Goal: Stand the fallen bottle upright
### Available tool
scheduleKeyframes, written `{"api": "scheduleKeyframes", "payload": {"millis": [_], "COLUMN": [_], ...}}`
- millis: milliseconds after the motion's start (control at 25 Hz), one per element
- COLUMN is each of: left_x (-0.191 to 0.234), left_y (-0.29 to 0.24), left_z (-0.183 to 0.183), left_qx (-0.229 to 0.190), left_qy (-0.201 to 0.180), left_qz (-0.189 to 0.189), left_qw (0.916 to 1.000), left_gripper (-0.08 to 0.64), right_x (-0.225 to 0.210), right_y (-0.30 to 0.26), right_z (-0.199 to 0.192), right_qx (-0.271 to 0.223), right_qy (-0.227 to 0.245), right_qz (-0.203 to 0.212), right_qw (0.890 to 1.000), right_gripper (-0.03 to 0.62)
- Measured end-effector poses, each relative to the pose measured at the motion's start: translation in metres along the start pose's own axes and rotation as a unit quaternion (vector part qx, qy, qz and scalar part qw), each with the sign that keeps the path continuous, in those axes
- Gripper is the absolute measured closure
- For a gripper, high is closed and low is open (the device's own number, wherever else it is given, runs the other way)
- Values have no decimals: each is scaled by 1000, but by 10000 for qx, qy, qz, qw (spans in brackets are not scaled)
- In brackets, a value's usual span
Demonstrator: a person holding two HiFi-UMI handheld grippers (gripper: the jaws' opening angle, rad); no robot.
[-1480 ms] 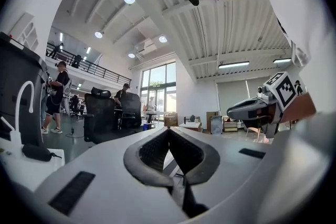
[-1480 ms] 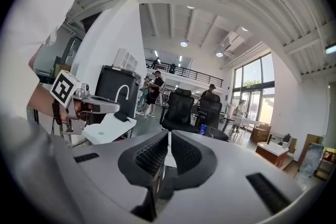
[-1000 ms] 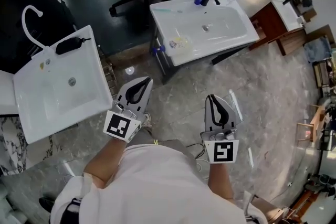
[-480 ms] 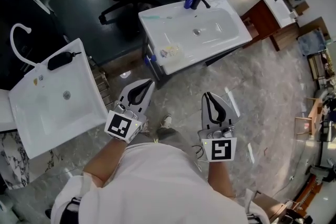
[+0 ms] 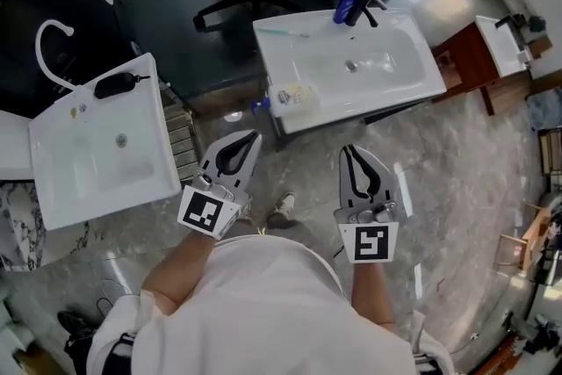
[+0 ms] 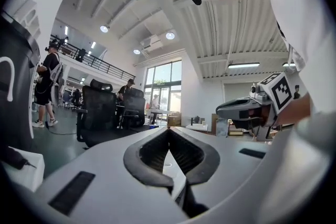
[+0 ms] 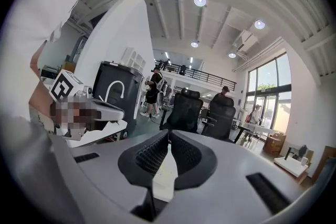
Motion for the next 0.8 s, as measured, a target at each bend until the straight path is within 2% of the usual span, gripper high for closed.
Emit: {"api": "scheduleKeyframes", "payload": {"millis": [320,800], "left_x": [1,16], "left_y": [7,18], "left_z": [-6,-27], "left_qx": [81,111], "left_qy": [-53,100], "left_qz": [575,904], "left_qw": [9983,9958], "left_gripper": [543,543], "right_x": [-9,4], "right_y": [-23,-54], "right_z": [-9,-27], "right_qx": [-166,107], "right_qy": [7,170], "right_qz": [558,995], "right_qw": [9983,9948], "right_gripper": [548,546]}}
Point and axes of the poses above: the fingertips, and each gripper's own axes: y backward along the fingers, x to its left, z out of its top, the point moved 9 cm from there along y, backward along the fingers, and after that the axes turned 4 degrees about z, right-handed, at the moved point
